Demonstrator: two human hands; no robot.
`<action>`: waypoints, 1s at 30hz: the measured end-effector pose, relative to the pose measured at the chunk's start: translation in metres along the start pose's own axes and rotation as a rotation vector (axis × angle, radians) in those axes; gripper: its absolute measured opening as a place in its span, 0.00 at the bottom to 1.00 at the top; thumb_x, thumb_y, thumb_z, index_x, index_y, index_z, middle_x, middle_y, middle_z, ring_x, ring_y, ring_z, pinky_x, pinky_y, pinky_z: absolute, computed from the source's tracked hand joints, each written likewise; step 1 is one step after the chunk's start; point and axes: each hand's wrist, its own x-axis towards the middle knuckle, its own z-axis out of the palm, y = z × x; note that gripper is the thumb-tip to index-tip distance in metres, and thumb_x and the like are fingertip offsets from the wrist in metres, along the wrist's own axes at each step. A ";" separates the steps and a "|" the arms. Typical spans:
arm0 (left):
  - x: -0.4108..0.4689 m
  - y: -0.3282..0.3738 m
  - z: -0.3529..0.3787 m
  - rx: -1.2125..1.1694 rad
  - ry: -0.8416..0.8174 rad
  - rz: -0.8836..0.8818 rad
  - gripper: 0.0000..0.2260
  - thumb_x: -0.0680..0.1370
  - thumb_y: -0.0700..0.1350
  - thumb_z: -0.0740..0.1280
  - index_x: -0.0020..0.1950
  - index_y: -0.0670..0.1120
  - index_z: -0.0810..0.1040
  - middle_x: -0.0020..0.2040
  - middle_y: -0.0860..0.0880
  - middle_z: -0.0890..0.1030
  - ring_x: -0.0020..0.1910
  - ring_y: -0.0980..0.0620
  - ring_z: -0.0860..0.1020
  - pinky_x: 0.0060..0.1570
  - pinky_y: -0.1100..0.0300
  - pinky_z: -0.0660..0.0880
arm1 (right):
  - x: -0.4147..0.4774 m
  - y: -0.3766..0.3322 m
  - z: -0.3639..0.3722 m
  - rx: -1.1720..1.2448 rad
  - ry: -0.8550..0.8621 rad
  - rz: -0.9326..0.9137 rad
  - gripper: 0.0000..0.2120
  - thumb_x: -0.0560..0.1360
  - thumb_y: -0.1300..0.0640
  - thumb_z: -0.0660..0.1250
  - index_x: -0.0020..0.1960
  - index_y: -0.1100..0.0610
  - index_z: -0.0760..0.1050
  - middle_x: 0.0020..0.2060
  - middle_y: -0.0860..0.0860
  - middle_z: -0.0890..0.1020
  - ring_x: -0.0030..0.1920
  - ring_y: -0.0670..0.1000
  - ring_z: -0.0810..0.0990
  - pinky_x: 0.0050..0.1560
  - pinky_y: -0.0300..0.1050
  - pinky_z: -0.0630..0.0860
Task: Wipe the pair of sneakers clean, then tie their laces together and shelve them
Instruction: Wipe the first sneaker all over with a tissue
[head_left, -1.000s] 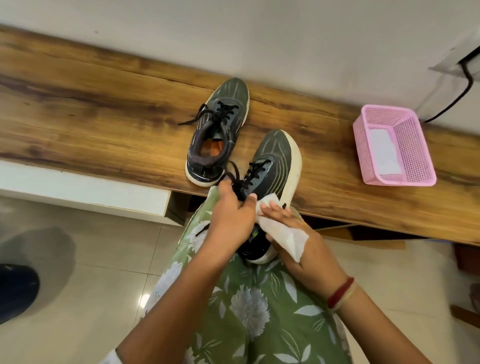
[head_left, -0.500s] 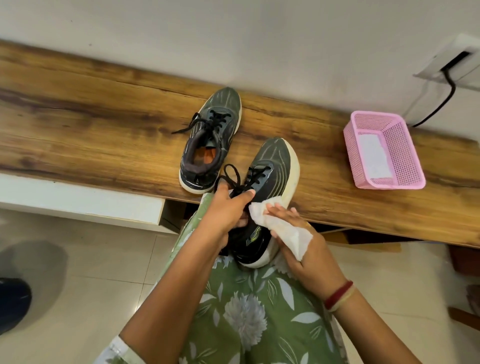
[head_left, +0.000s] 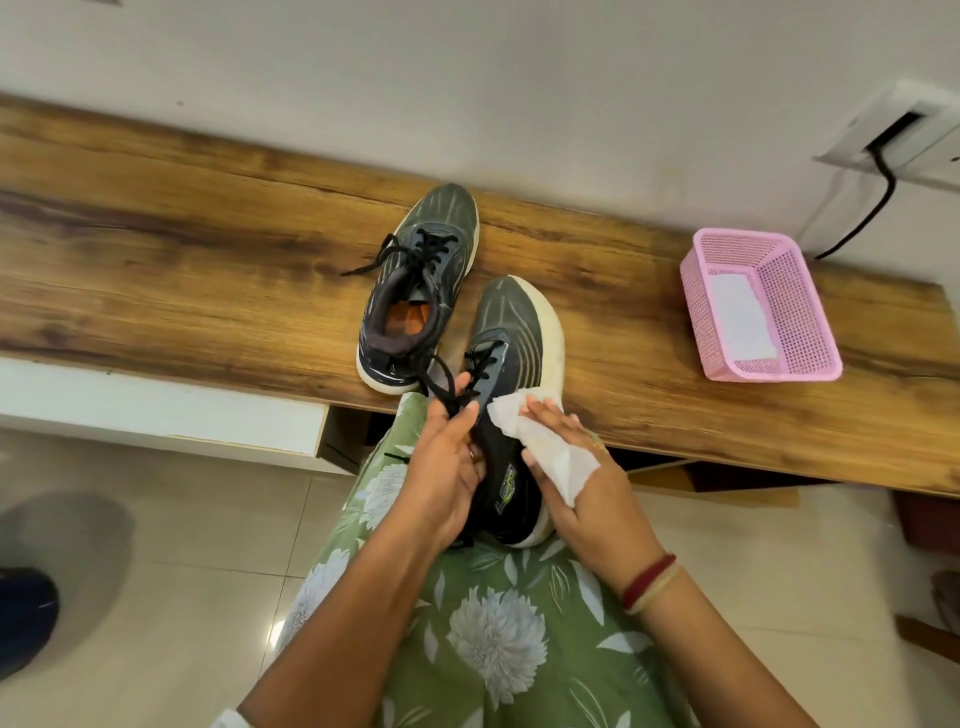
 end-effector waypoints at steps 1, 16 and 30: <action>0.000 -0.001 -0.002 0.022 0.005 0.007 0.17 0.82 0.37 0.55 0.70 0.49 0.69 0.58 0.46 0.81 0.51 0.53 0.82 0.45 0.62 0.80 | 0.001 -0.003 0.003 0.011 -0.028 -0.008 0.22 0.78 0.52 0.58 0.71 0.55 0.65 0.70 0.48 0.67 0.72 0.44 0.61 0.72 0.43 0.57; 0.002 0.000 -0.010 0.008 -0.070 -0.012 0.14 0.82 0.36 0.55 0.60 0.52 0.73 0.53 0.46 0.82 0.45 0.54 0.83 0.41 0.63 0.80 | 0.006 0.015 -0.004 -0.162 -0.235 -0.233 0.22 0.77 0.55 0.60 0.71 0.54 0.67 0.70 0.48 0.68 0.72 0.44 0.61 0.73 0.44 0.55; 0.012 -0.003 -0.012 -0.043 -0.170 -0.056 0.18 0.82 0.36 0.54 0.71 0.48 0.68 0.50 0.46 0.84 0.45 0.53 0.83 0.41 0.63 0.80 | 0.010 0.001 0.013 -0.103 -0.148 -0.128 0.27 0.77 0.56 0.60 0.74 0.57 0.58 0.73 0.50 0.62 0.75 0.47 0.55 0.74 0.45 0.52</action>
